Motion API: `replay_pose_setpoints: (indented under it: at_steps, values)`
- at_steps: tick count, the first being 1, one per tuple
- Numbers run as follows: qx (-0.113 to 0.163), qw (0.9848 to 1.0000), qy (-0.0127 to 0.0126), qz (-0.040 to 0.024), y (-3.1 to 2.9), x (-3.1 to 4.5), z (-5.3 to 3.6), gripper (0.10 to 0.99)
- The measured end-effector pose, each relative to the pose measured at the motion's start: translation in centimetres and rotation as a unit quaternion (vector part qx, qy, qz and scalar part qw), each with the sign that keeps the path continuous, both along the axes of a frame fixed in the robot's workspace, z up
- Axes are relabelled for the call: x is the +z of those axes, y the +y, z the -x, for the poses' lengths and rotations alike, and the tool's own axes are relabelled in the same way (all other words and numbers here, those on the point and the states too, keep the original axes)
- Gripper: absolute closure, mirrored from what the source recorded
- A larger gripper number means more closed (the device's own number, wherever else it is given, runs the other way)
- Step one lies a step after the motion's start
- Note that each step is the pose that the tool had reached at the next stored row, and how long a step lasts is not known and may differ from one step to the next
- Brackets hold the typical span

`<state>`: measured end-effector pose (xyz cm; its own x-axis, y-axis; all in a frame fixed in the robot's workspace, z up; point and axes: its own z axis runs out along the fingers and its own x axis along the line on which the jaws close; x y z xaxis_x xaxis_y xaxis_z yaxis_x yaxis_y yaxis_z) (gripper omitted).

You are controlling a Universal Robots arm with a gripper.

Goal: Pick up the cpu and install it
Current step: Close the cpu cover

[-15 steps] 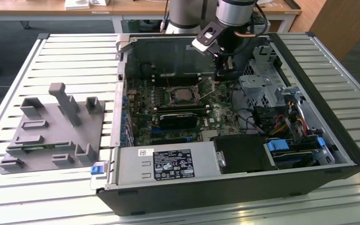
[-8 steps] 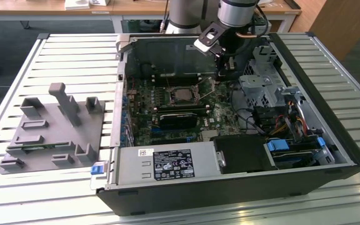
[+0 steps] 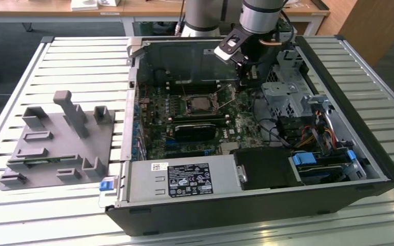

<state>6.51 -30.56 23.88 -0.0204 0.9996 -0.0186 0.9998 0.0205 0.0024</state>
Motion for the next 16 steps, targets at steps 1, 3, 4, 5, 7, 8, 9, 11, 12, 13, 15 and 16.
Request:
replay_pose_setpoints:
  at_steps: [1, 3, 4, 5, 7, 8, 9, 11, 12, 13, 15, 16]
  values:
    - [0.000, 1.0000, 0.0002, 0.0000, 0.00, -0.05, 0.06, 0.980]
    - [0.000, 1.0000, 0.0005, 0.0000, 0.00, -0.10, 0.27, 0.980]
    - [0.000, 1.0000, 0.0006, 0.0000, 0.00, -0.13, 0.41, 0.980]
    - [0.000, 1.0000, 0.0007, 0.0000, 0.00, -0.14, 0.55, 0.980]
    - [0.000, 1.0000, 0.0007, 0.0000, 0.00, -0.15, 0.73, 0.980]
    - [0.000, 1.0000, 0.0007, 0.0000, -0.01, -0.16, 0.75, 0.980]
    - [0.000, 1.0000, 0.0007, 0.0000, 0.00, -0.16, 0.76, 0.980]
    - [0.000, 1.0000, 0.0006, 0.0000, 0.00, -0.16, 0.79, 0.980]
    - [0.000, 1.0000, 0.0007, 0.0000, 0.00, -0.16, 0.81, 0.980]
    - [0.000, 1.0000, 0.0007, 0.0000, 0.00, -0.16, 0.84, 0.980]
    - [0.000, 1.0000, 0.0007, 0.0000, 0.00, -0.16, 0.94, 0.980]
    - [0.000, 1.0000, 0.0007, 0.0000, 0.01, -0.16, 1.02, 0.980]
